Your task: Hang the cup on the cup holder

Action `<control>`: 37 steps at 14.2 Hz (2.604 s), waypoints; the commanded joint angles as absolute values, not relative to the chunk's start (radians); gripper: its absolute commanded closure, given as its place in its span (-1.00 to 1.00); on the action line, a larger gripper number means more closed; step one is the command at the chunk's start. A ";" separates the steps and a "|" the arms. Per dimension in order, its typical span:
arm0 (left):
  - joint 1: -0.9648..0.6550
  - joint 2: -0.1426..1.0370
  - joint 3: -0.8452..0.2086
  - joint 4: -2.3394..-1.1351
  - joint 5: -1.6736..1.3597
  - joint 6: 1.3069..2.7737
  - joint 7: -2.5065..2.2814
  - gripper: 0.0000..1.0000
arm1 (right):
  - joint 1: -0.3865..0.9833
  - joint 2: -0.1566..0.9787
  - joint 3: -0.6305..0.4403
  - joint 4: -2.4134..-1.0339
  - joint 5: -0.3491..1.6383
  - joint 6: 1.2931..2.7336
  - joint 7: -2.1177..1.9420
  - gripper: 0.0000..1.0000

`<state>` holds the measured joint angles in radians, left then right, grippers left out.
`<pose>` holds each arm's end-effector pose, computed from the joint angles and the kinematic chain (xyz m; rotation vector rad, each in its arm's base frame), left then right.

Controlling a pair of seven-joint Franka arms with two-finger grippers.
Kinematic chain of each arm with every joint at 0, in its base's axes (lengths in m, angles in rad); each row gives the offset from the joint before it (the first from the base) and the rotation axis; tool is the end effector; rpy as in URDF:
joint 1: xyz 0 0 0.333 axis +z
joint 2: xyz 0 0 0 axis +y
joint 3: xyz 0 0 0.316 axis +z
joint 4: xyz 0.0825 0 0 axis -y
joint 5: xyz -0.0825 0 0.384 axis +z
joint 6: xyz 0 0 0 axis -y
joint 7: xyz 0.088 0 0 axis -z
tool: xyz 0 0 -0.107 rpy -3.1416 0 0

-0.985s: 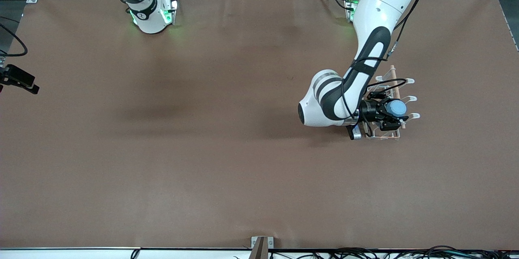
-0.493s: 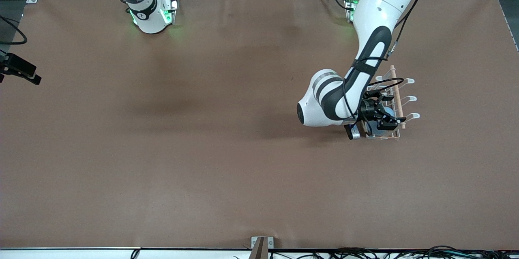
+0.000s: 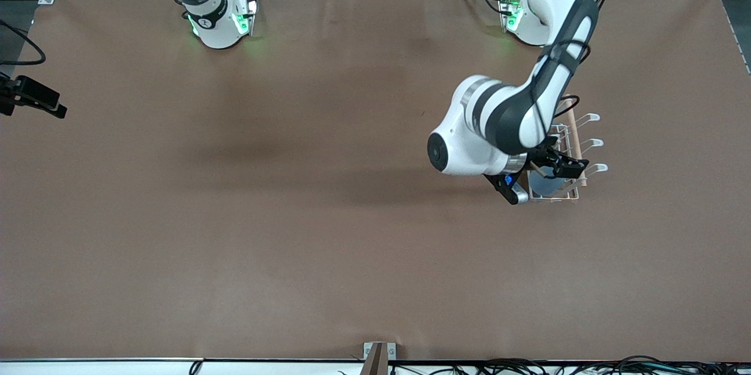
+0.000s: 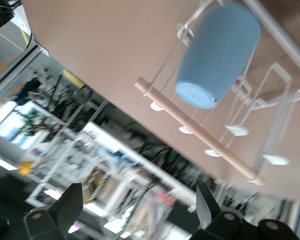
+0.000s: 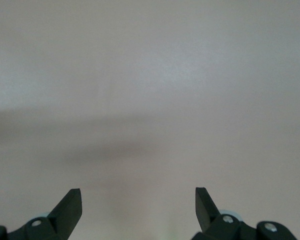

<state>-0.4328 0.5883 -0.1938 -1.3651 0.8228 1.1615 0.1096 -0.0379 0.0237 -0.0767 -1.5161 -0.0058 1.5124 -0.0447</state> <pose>0.5814 -0.2686 0.3797 -2.0236 0.7745 0.6356 0.5526 -0.0637 0.6320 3.1339 -0.1100 -0.0437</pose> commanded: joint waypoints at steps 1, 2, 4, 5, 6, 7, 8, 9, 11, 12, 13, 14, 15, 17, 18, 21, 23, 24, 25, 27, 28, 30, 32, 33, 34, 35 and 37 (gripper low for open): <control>-0.410 0.513 -0.198 -1.286 0.694 1.158 -0.042 -1.00 | -0.015 -0.009 -0.098 -1.554 -0.025 1.514 -0.052 -0.99; -0.382 0.480 -0.199 -1.275 0.628 1.161 -0.110 -1.00 | -0.015 -0.009 -0.100 -1.554 -0.025 1.514 -0.052 -0.99; -0.336 0.395 -0.198 -1.275 0.501 1.201 -0.245 -1.00 | -0.015 -0.009 -0.100 -1.554 -0.025 1.514 -0.052 -0.99; -0.304 0.358 -0.198 -1.275 0.439 1.207 -0.293 -1.00 | -0.015 -0.009 -0.100 -1.554 -0.025 1.514 -0.052 -0.99; -0.275 0.329 -0.198 -1.275 0.387 1.207 -0.313 -1.00 | -0.017 -0.008 -0.098 -1.552 -0.025 1.514 -0.052 -0.99; -0.241 0.295 -0.198 -1.275 0.317 1.209 -0.324 -1.00 | -0.018 -0.008 -0.098 -1.551 -0.025 1.514 -0.052 -0.99; -0.197 0.264 -0.198 -1.275 0.249 1.215 -0.328 -1.00 | -0.020 -0.008 -0.098 -1.548 -0.025 1.509 -0.052 -1.00; -0.157 0.241 -0.198 -1.273 0.214 1.226 -0.328 -1.00 | -0.018 -0.006 -0.097 -1.545 -0.025 1.509 -0.052 -1.00; -0.101 0.218 -0.199 -1.273 0.198 1.265 -0.312 -1.00 | -0.020 -0.005 -0.097 -1.545 -0.023 1.516 -0.052 -1.00; -0.080 0.216 -0.201 -1.264 0.198 1.275 -0.310 -1.00 | -0.018 -0.005 -0.097 -1.545 -0.023 1.519 -0.052 -1.00; -0.074 0.216 -0.199 -1.249 0.198 1.276 -0.310 -1.00 | -0.018 -0.006 -0.097 -1.546 -0.023 1.519 -0.052 -1.00; -0.071 0.212 -0.199 -1.247 0.195 1.276 -0.310 -1.00 | -0.018 -0.006 -0.097 -1.546 -0.021 1.520 -0.052 -1.00; -0.068 0.178 -0.193 -1.252 0.183 1.284 -0.311 -1.00 | -0.020 -0.005 -0.097 -1.548 -0.020 1.520 -0.052 -1.00; -0.011 0.126 -0.198 -1.313 0.108 1.359 -0.311 -1.00 | -0.018 -0.005 -0.097 -1.549 -0.018 1.519 -0.052 -1.00; 0.011 0.103 -0.199 -1.353 0.080 1.397 -0.311 -1.00 | -0.018 -0.005 -0.095 -1.549 -0.015 1.520 -0.052 -1.00; 0.028 0.042 -0.193 -1.451 0.064 1.468 -0.310 -1.00 | -0.020 -0.006 -0.097 -1.546 -0.012 1.522 -0.049 -1.00; 0.061 -0.012 -0.195 -1.537 0.029 1.538 -0.310 -1.00 | -0.021 -0.005 -0.095 -1.543 -0.011 1.522 -0.049 -1.00; 0.077 -0.035 -0.192 -1.573 -0.003 1.567 -0.310 -1.00 | -0.020 -0.005 -0.097 -1.543 -0.011 1.520 -0.046 -1.00; 0.104 -0.046 -0.192 -1.591 -0.021 1.575 -0.310 -1.00 | -0.020 -0.005 -0.097 -1.543 -0.011 1.519 -0.041 -1.00; 0.112 -0.054 -0.190 -1.604 -0.035 1.577 -0.296 -1.00 | -0.020 -0.005 -0.095 -1.543 -0.008 1.520 -0.041 -1.00; 0.138 -0.066 -0.190 -1.615 -0.035 1.578 -0.264 -1.00 | -0.018 -0.005 -0.094 -1.543 -0.006 1.522 -0.041 -1.00; 0.156 -0.077 -0.189 -1.632 -0.035 1.591 -0.169 -1.00 | -0.017 -0.005 -0.094 -1.543 -0.005 1.523 -0.041 -1.00; 0.156 -0.081 -0.189 -1.646 -0.025 1.591 -0.138 -1.00 | -0.017 -0.003 -0.094 -1.543 -0.005 1.523 -0.041 -1.00; 0.156 -0.084 -0.189 -1.646 -0.025 1.586 -0.121 -1.00 | -0.017 -0.003 -0.094 -1.543 -0.005 1.523 -0.041 -1.00; 0.155 -0.084 -0.189 -1.646 -0.025 1.579 -0.108 -1.00 | -0.017 -0.005 -0.094 -1.543 -0.005 1.520 -0.041 -1.00; 0.153 -0.083 -0.192 -1.641 -0.023 1.551 -0.098 -1.00 | -0.017 -0.005 -0.094 -1.543 -0.005 1.519 -0.041 -1.00; 0.152 -0.083 -0.199 -1.643 -0.006 1.529 -0.071 -1.00 | -0.017 -0.005 -0.092 -1.543 -0.005 1.517 -0.041 -1.00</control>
<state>0.1516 -0.0524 -0.1930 -1.6147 -0.0165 1.5456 -0.1023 -0.0249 0.0231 -0.0896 -1.5177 -0.0051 1.5143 -0.0473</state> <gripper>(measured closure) 0.000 0.000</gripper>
